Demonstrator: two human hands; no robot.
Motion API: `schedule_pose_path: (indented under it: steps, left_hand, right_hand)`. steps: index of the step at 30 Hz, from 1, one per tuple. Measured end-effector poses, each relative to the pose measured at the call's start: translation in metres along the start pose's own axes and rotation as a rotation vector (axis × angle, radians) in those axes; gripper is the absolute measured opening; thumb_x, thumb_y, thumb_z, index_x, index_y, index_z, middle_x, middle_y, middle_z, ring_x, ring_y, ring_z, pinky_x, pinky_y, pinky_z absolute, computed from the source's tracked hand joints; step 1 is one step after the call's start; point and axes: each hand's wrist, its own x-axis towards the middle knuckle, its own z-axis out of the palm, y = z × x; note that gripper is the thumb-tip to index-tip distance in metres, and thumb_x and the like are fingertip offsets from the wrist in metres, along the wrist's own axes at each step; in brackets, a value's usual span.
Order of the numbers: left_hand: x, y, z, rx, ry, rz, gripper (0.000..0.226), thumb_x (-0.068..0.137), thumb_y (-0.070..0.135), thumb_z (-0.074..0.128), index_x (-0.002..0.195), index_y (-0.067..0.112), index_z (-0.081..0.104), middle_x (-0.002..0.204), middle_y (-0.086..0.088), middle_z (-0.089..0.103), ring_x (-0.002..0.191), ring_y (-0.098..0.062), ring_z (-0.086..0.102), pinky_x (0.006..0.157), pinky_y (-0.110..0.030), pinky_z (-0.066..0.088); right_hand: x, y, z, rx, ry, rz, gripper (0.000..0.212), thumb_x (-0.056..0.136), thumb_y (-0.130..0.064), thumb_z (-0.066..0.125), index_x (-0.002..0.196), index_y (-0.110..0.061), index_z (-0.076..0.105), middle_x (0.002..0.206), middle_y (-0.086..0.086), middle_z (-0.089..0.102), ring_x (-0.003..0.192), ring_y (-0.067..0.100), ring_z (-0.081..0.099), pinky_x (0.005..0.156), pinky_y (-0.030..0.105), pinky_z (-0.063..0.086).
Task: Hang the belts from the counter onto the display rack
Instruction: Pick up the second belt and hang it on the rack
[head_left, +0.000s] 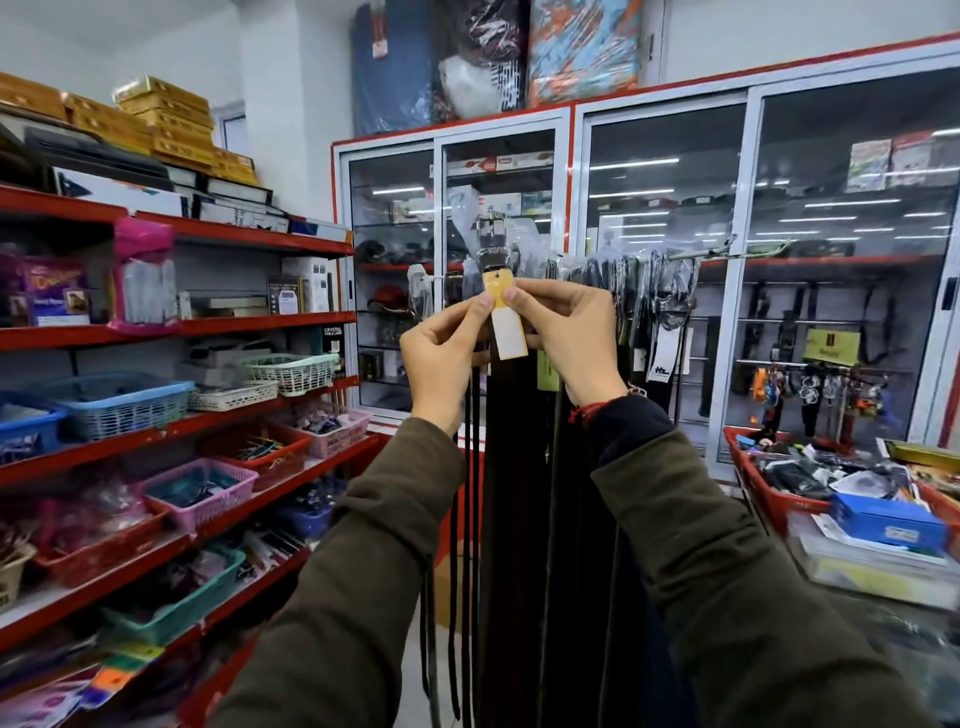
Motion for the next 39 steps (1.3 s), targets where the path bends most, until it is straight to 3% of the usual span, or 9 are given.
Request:
schedule_pose_path:
  steps: [3, 7, 13, 18, 24, 28, 31, 36, 39]
  left_hand:
    - [0.005, -0.003, -0.006, -0.011, -0.006, -0.086, 0.015, 0.092, 0.017, 0.076, 0.102, 0.008, 0.080, 0.085, -0.006, 0.081, 0.073, -0.014, 0.076, 0.057, -0.026, 0.060]
    - [0.010, -0.007, -0.011, -0.035, -0.011, -0.169, 0.018, 0.091, 0.017, 0.077, 0.103, 0.005, 0.079, 0.081, -0.003, 0.080, 0.064, -0.006, 0.074, 0.048, -0.017, 0.053]
    - [0.016, -0.003, -0.013, -0.037, -0.035, -0.149, 0.025, 0.093, 0.018, 0.074, 0.110, 0.000, 0.077, 0.098, -0.018, 0.077, 0.071, -0.015, 0.072, 0.051, -0.021, 0.053]
    - [0.017, 0.001, -0.014, -0.038, -0.067, -0.131, 0.022, 0.092, 0.019, 0.075, 0.105, 0.001, 0.078, 0.092, -0.014, 0.078, 0.070, -0.014, 0.072, 0.052, -0.023, 0.055]
    - [0.021, -0.002, -0.019, -0.008, -0.077, -0.190, 0.025, 0.090, 0.024, 0.077, 0.106, 0.004, 0.079, 0.089, -0.008, 0.079, 0.068, -0.010, 0.071, 0.050, -0.017, 0.051]
    - [0.020, -0.008, -0.020, 0.012, -0.072, -0.294, 0.026, 0.090, 0.024, 0.077, 0.106, 0.003, 0.079, 0.081, -0.003, 0.076, 0.059, -0.003, 0.067, 0.048, -0.014, 0.049]
    - [0.021, -0.013, -0.019, 0.038, -0.067, -0.319, 0.026, 0.090, 0.024, 0.078, 0.106, 0.004, 0.079, 0.079, -0.003, 0.076, 0.056, -0.002, 0.068, 0.047, -0.015, 0.050]
    - [0.014, -0.027, -0.016, 0.133, -0.043, -0.241, 0.020, 0.094, 0.023, 0.073, 0.109, 0.010, 0.078, 0.094, -0.006, 0.079, 0.085, -0.020, 0.076, 0.059, -0.024, 0.060]
    - [0.000, -0.042, -0.014, 0.385, -0.005, -0.020, 0.024, 0.099, 0.017, 0.064, 0.122, 0.015, 0.071, 0.113, -0.005, 0.074, 0.104, -0.025, 0.072, 0.086, -0.041, 0.062]
  right_hand:
    - [0.002, 0.005, 0.006, -0.029, 0.009, 0.046, 0.025, 0.086, -0.012, 0.079, 0.107, 0.001, 0.077, 0.096, 0.021, 0.079, 0.092, 0.034, 0.078, 0.079, 0.050, 0.065]
    - [0.000, 0.011, 0.013, -0.033, 0.040, 0.093, 0.021, 0.086, -0.011, 0.079, 0.104, 0.000, 0.077, 0.095, 0.021, 0.079, 0.092, 0.034, 0.078, 0.081, 0.053, 0.064]
    - [-0.002, 0.008, 0.018, 0.006, 0.073, 0.067, 0.016, 0.086, -0.012, 0.078, 0.100, -0.003, 0.079, 0.090, 0.017, 0.079, 0.086, 0.030, 0.079, 0.072, 0.042, 0.065]
    - [-0.007, 0.006, 0.022, 0.028, 0.117, 0.033, 0.020, 0.087, -0.012, 0.077, 0.103, 0.000, 0.078, 0.092, 0.018, 0.079, 0.081, 0.023, 0.077, 0.066, 0.033, 0.064]
    - [-0.006, 0.005, 0.022, 0.010, 0.130, 0.078, 0.022, 0.086, -0.011, 0.078, 0.104, 0.001, 0.077, 0.095, 0.022, 0.078, 0.090, 0.035, 0.078, 0.073, 0.041, 0.065]
    - [-0.004, 0.016, 0.021, -0.013, 0.129, 0.153, 0.020, 0.088, -0.010, 0.077, 0.105, 0.001, 0.077, 0.098, 0.023, 0.078, 0.093, 0.035, 0.078, 0.069, 0.037, 0.065]
    - [0.000, 0.025, 0.019, -0.052, 0.143, 0.194, 0.025, 0.087, -0.013, 0.078, 0.108, 0.001, 0.076, 0.100, 0.022, 0.078, 0.095, 0.034, 0.077, 0.075, 0.043, 0.065]
    - [-0.002, 0.043, 0.012, -0.161, 0.140, 0.157, 0.023, 0.088, -0.013, 0.076, 0.109, -0.003, 0.076, 0.100, 0.018, 0.079, 0.093, 0.028, 0.078, 0.078, 0.047, 0.065]
    - [-0.016, 0.057, 0.001, -0.276, 0.170, 0.079, 0.019, 0.091, -0.011, 0.070, 0.110, -0.008, 0.076, 0.101, 0.012, 0.079, 0.092, 0.021, 0.076, 0.085, 0.046, 0.064]
